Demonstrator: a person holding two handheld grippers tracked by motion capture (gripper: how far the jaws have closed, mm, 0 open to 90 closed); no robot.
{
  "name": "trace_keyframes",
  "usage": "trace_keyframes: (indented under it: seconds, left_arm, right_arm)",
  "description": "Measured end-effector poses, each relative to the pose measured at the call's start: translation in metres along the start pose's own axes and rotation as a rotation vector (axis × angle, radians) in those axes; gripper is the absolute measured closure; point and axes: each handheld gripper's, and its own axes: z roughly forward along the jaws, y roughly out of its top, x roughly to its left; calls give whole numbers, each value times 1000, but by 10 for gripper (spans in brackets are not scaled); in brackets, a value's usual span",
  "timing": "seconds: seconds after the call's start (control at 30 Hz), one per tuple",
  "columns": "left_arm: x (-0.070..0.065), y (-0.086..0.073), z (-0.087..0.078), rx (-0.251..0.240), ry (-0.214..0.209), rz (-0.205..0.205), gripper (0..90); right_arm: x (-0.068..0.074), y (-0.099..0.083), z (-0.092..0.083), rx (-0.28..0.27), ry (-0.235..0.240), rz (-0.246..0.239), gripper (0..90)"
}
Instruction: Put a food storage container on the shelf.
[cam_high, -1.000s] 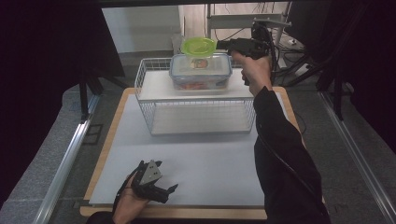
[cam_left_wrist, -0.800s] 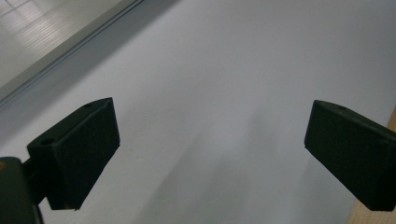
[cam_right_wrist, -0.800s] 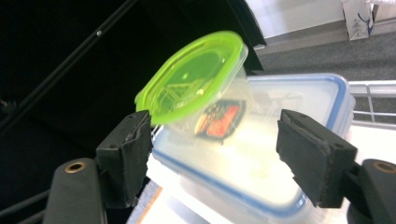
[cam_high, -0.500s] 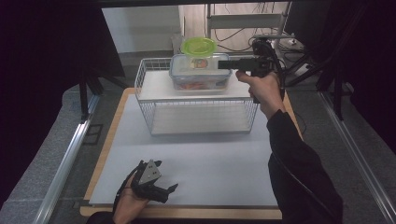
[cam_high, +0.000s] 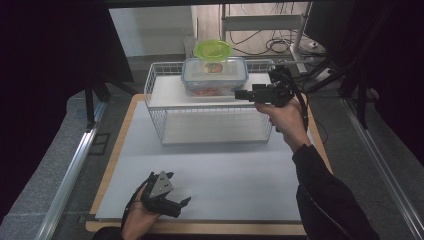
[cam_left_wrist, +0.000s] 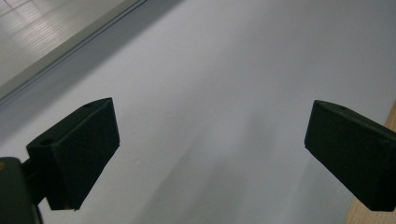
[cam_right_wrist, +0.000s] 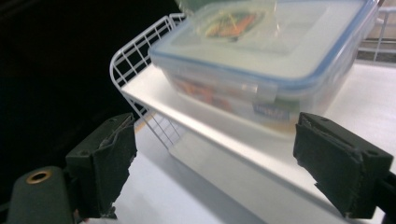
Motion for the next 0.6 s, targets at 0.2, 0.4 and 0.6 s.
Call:
trace_keyframes:
  seconds: [0.2, 0.4, 0.6]
  left_arm:
    - [0, 0, 0, 2, 0, 2, 30]
    - [0, 0, 0, 5, 3, 5, 30]
    - [-1, -1, 1, 3, 5, 6, 30]
  right_arm:
    - [6, -23, -5, -3, -2, -47, 106]
    - [11, -62, -8, 6, -3, -99, 86]
    - [9, -117, -8, 33, -29, -155, 63]
